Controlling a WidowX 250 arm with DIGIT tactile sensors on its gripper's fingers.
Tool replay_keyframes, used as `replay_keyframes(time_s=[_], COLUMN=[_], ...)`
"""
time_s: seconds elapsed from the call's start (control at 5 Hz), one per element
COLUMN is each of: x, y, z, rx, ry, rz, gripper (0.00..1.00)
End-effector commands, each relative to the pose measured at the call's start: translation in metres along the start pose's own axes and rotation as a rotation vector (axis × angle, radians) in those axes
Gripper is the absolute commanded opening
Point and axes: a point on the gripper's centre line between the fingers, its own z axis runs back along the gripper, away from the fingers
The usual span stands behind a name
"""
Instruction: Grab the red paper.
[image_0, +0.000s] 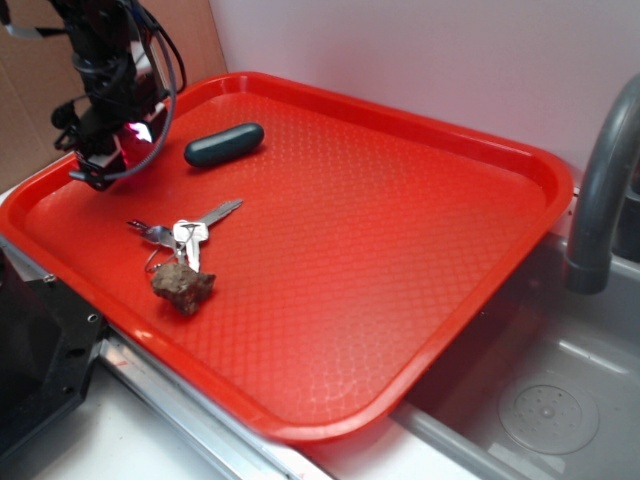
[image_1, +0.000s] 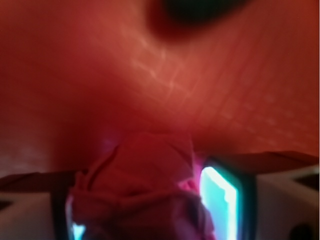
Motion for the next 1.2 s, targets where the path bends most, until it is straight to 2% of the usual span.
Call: replay_keyframes(time_s=[0.0, 0.2, 0.4, 0.6, 0.8, 1.0], x=[0.025, 0.038, 0.046, 0.055, 0.063, 0.064], y=[-0.019, -0.023, -0.020, -0.009, 0.002, 0.010], z=[0.118, 0.176, 0.231, 0.273, 0.270, 0.258], rx=[0.148, 0.157, 0.139, 0.053, -0.028, -0.061], ry=[-0.273, -0.368, -0.429, -0.496, -0.472, -0.426], rz=[0.349, 0.412, 0.419, 0.400, 0.456, 0.486], gripper=[0.00, 0.00, 0.00, 0.00, 0.00, 0.00])
